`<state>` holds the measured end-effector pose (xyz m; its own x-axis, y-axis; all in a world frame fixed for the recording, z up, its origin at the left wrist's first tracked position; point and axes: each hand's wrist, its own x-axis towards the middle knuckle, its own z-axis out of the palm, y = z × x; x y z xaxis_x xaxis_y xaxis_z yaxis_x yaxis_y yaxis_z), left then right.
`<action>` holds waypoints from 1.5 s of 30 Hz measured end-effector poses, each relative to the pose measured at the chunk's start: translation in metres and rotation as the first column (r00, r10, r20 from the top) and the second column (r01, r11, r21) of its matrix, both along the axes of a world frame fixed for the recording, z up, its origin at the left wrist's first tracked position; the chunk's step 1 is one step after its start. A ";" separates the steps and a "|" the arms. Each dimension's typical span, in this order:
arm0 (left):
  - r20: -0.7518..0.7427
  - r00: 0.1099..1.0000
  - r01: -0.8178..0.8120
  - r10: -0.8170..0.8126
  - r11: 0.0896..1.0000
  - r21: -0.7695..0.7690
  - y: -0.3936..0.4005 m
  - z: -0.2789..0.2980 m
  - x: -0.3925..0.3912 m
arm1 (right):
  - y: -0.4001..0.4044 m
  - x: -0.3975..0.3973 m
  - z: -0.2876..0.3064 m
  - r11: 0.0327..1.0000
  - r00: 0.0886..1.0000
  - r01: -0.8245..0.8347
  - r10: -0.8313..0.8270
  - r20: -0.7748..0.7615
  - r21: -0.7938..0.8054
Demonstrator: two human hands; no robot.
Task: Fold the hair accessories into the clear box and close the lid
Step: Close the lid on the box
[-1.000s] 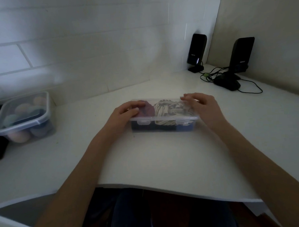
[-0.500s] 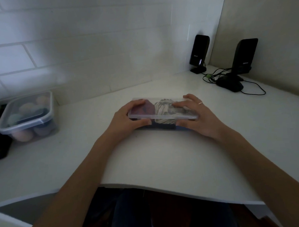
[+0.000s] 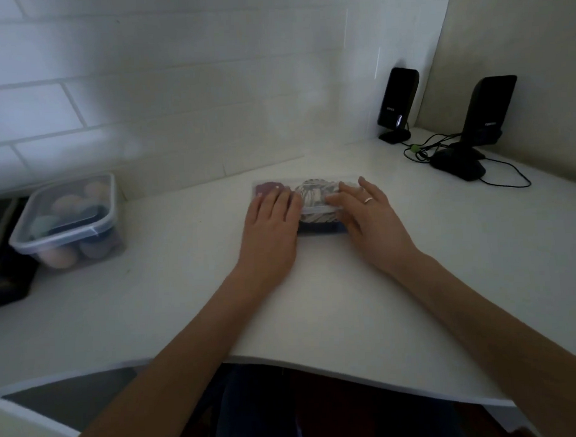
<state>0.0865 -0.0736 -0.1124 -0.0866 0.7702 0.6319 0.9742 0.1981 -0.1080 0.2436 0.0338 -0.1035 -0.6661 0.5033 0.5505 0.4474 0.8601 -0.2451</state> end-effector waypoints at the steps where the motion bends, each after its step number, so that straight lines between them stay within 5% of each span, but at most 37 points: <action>1: 0.004 1.000 -0.027 0.027 0.999 -0.037 -0.001 0.000 0.000 | -0.002 -0.004 -0.001 0.999 0.999 0.038 -0.038 0.005 0.006; 6: 0.085 0.975 -0.194 0.207 0.972 -0.135 0.000 0.001 -0.004 | -0.020 -0.043 -0.006 0.979 0.981 0.180 -0.186 0.058 0.093; 12: 0.183 0.886 -0.377 0.425 0.893 -0.246 -0.008 0.013 -0.035 | -0.022 -0.108 -0.014 0.988 0.992 0.113 -0.119 0.045 0.104; 19: 0.096 0.738 -0.618 0.668 0.726 -0.301 -0.016 0.016 -0.093 | -0.033 -0.184 -0.014 0.992 0.997 0.036 -0.043 0.061 0.122; 22: 0.144 0.757 -0.587 0.637 0.760 -0.280 -0.018 0.014 -0.114 | -0.034 -0.208 -0.013 0.994 0.999 -0.003 -0.002 0.052 0.106; 26: 0.097 0.704 -0.648 0.704 0.692 -0.317 -0.024 0.015 -0.132 | -0.034 -0.234 -0.015 0.996 0.999 -0.046 0.045 0.013 0.075; 45: 0.282 0.765 -0.522 0.579 0.814 -0.255 -0.024 0.009 -0.157 | -0.030 -0.261 -0.020 0.993 0.991 -0.111 0.112 -0.066 0.031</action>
